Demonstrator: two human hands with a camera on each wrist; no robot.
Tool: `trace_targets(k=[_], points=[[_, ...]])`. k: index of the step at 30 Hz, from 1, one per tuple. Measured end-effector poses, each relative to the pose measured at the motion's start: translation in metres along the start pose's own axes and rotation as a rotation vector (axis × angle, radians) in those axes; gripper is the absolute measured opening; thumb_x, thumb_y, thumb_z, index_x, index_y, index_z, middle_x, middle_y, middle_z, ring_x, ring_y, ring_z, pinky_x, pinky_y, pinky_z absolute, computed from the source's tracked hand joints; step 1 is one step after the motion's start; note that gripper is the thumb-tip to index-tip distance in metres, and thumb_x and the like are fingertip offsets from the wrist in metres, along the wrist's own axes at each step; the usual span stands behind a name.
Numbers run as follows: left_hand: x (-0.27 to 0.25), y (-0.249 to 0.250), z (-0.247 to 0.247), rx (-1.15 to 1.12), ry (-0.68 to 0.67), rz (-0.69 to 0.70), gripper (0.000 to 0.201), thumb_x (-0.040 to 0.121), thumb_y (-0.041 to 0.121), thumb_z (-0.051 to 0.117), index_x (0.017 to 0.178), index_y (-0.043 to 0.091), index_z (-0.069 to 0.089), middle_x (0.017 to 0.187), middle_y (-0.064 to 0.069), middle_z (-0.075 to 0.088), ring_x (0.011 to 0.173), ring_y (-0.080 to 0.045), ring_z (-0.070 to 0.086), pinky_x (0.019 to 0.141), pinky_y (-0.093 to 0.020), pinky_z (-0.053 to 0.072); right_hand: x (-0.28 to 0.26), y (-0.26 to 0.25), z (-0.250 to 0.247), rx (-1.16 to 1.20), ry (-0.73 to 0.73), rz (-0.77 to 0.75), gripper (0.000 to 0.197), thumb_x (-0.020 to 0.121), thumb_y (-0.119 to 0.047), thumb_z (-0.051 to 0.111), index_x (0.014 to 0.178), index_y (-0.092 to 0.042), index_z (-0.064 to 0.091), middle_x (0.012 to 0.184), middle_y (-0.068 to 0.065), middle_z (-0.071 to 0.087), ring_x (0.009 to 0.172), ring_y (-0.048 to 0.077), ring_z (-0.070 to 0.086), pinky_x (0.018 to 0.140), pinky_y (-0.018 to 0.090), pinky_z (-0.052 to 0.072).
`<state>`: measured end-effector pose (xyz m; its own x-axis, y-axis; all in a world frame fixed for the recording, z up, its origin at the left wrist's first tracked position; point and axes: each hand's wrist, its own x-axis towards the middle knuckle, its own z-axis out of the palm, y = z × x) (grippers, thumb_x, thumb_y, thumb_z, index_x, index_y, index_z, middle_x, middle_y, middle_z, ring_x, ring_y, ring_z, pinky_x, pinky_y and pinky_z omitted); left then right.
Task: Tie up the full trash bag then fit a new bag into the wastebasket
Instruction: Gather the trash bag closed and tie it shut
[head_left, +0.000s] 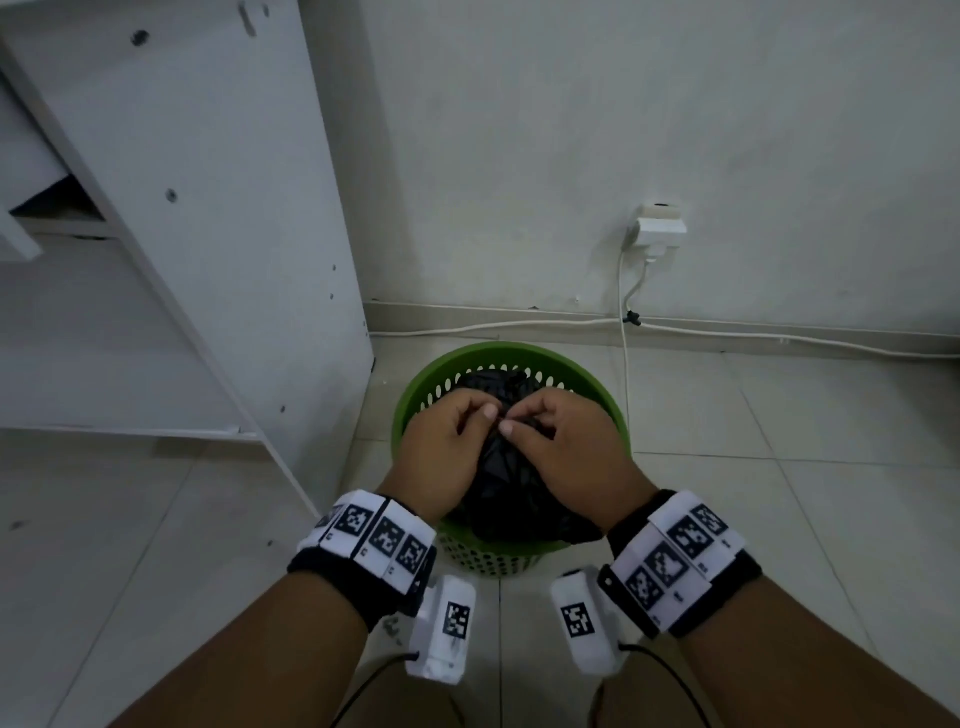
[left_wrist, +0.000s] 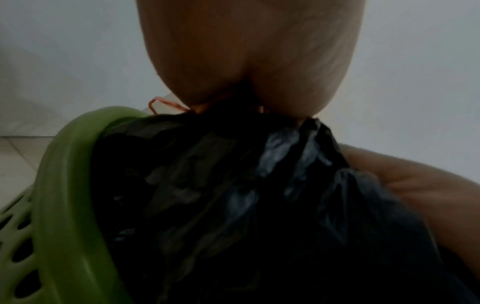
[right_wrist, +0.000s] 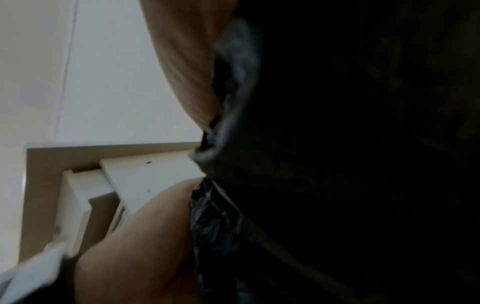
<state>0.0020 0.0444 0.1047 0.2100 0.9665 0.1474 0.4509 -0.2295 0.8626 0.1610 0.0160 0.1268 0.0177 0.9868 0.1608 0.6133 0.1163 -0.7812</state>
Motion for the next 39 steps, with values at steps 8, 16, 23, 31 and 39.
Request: trace_targets(k=[8,16,23,31,39], points=[[-0.012,-0.005,0.012,-0.043,-0.054,0.107,0.025,0.094,0.043,0.059,0.109,0.025,0.068,0.102,0.011,0.07,0.096,0.0,0.063,0.084,-0.024,0.052,0.016,-0.012,-0.006,0.733,-0.044,0.58,0.019,0.094,-0.019,0.064,0.081,-0.007,0.071,0.074,0.012,0.073,0.063,0.02,0.07,0.058,0.027,0.056],[0.012,-0.012,0.013,-0.194,-0.034,-0.201,0.046,0.089,0.053,0.051,0.087,0.012,0.072,0.085,-0.008,0.074,0.083,-0.028,0.07,0.083,-0.053,0.054,-0.005,-0.001,-0.007,0.016,-0.061,-0.024,0.037,0.09,-0.05,0.062,0.118,-0.026,0.064,0.11,-0.016,0.061,0.103,-0.004,0.056,0.095,0.018,0.044],[0.016,-0.008,0.019,-0.162,-0.146,-0.258,0.039,0.099,0.047,0.049,0.098,0.014,0.07,0.097,-0.006,0.071,0.093,-0.021,0.066,0.093,-0.046,0.051,-0.015,0.032,0.007,-0.062,-0.027,-0.13,0.031,0.093,-0.03,0.065,0.123,-0.024,0.059,0.117,-0.012,0.061,0.108,-0.001,0.054,0.095,0.018,0.042],[-0.014,-0.035,0.025,0.111,0.008,0.14,0.06,0.084,0.059,0.062,0.127,0.018,0.056,0.123,0.005,0.054,0.115,-0.007,0.048,0.098,-0.02,0.039,0.016,0.029,0.015,0.691,0.082,0.628,0.017,0.092,-0.029,0.067,0.101,-0.017,0.076,0.095,0.007,0.078,0.092,0.029,0.074,0.088,0.05,0.059],[0.008,-0.035,0.032,0.113,-0.038,0.017,0.027,0.095,0.034,0.061,0.079,0.014,0.067,0.075,0.002,0.067,0.07,-0.011,0.061,0.062,-0.021,0.04,0.021,0.03,0.019,0.78,0.067,0.676,0.035,0.091,-0.034,0.068,0.117,-0.011,0.069,0.105,0.009,0.076,0.102,0.032,0.071,0.093,0.048,0.055]])
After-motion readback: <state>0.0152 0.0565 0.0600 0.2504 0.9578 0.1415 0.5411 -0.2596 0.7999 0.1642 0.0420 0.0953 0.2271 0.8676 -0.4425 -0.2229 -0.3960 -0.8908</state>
